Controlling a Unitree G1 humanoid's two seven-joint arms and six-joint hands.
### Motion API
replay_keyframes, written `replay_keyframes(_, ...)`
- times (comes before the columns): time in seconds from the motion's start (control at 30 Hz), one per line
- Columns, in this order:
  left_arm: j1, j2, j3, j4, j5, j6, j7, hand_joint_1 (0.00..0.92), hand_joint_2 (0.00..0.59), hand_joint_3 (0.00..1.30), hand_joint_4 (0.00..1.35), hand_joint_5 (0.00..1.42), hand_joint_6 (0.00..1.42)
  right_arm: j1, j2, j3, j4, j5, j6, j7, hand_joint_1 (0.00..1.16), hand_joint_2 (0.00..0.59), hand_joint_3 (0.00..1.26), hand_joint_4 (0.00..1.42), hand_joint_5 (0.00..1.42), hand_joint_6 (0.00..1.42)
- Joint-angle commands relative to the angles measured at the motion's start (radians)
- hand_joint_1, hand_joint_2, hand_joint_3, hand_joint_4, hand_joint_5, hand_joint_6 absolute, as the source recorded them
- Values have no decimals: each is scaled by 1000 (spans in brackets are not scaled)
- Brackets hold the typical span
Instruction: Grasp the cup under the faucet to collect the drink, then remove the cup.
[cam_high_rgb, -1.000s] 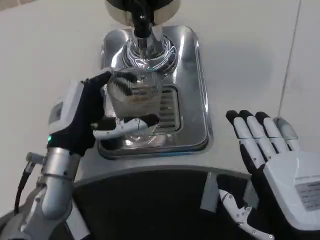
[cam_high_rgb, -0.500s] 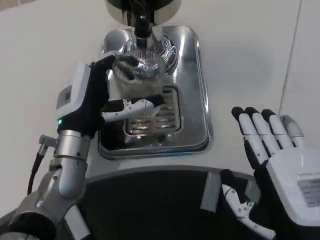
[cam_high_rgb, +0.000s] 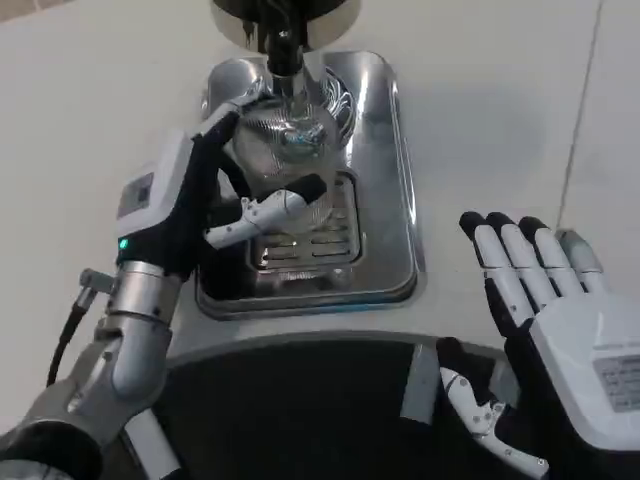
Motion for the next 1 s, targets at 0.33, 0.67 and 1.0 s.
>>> replay_keyframes(0.33,66,125,21,-61,-32,-78,-50,78,0,154,178,613,886,-16,-13,2,5,62,-38,-32,295,547,0,0,0,0)
replay_keyframes(0.67,331,312,137,-110,-161,-175,-173,19,0,3,3,259,344,-218,95,9,-10,259,43,79,295,547,0,0,0,0)
replay_keyframes(1.0,724,375,266,-472,-194,-218,-238,0,0,0,0,78,84,-502,267,86,-78,402,282,277,295,547,0,0,0,0)
